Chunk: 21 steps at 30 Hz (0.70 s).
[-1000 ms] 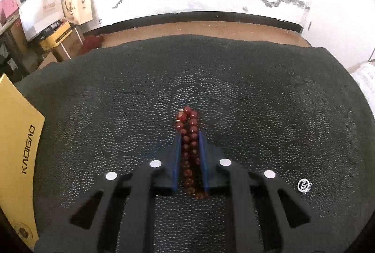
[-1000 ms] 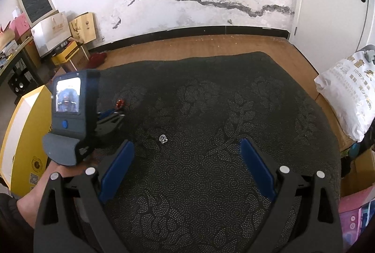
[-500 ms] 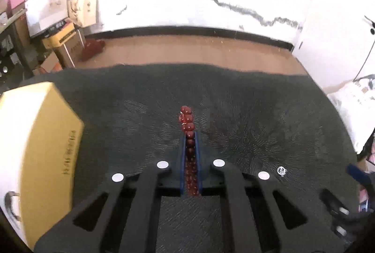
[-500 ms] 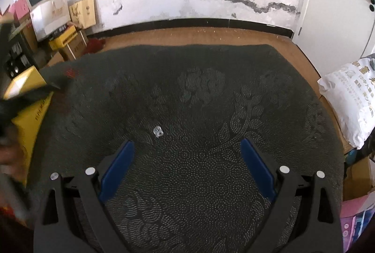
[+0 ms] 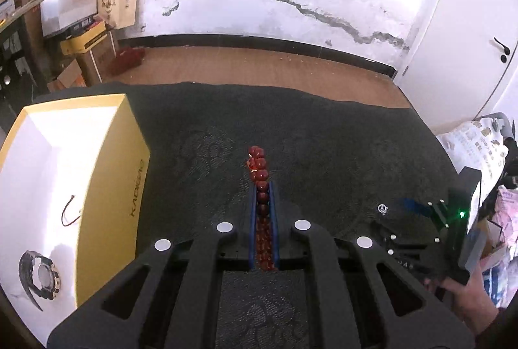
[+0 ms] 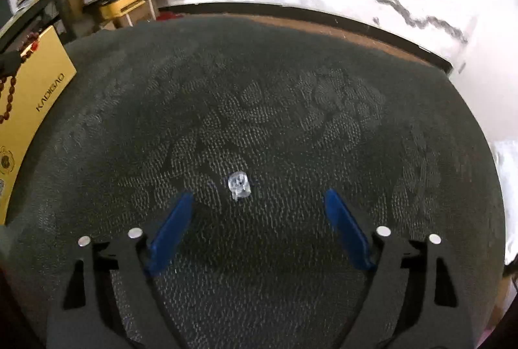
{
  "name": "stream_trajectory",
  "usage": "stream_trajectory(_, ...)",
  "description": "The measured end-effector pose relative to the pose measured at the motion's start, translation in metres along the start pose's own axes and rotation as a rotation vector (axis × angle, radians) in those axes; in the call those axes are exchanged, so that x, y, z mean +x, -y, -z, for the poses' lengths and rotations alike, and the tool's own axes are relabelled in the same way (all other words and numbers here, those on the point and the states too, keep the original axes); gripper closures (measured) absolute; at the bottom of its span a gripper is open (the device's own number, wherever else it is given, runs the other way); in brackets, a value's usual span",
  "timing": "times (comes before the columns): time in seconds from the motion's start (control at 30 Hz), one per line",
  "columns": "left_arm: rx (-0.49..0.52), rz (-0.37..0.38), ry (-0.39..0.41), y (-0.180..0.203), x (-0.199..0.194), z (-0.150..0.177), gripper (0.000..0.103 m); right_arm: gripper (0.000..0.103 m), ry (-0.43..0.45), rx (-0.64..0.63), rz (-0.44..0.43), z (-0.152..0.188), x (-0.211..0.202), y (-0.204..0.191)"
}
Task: Organize jewelry
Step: 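Grasp the small silver charm with the right tool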
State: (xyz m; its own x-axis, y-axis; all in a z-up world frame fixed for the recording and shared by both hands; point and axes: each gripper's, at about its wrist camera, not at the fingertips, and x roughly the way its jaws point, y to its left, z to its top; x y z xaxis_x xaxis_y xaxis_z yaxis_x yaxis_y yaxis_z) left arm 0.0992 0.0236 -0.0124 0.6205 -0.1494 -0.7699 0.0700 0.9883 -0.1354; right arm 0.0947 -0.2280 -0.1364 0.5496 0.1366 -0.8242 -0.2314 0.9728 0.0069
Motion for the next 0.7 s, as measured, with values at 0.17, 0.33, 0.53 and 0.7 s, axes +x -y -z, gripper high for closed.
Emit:
stream_trajectory(0.17,-0.018,0.009,-0.004,-0.008,-0.002,-0.003,0.096,0.066,0.018,-0.057,-0.048,0.000,-0.003,-0.009)
stream_trajectory(0.33,-0.013,0.012,-0.013,-0.005,-0.001,-0.002,0.096,0.090,0.013,-0.071,-0.095,-0.002,-0.004,-0.015)
stream_trajectory(0.53,0.019,-0.009,-0.015,0.002,-0.001,-0.002,0.096,0.091,-0.029,-0.015,-0.082,-0.010,-0.004,-0.014)
stream_trajectory(0.7,0.038,-0.028,-0.009,0.000,-0.010,-0.006,0.096,0.091,0.013,0.030,-0.088,-0.033,-0.037,-0.027)
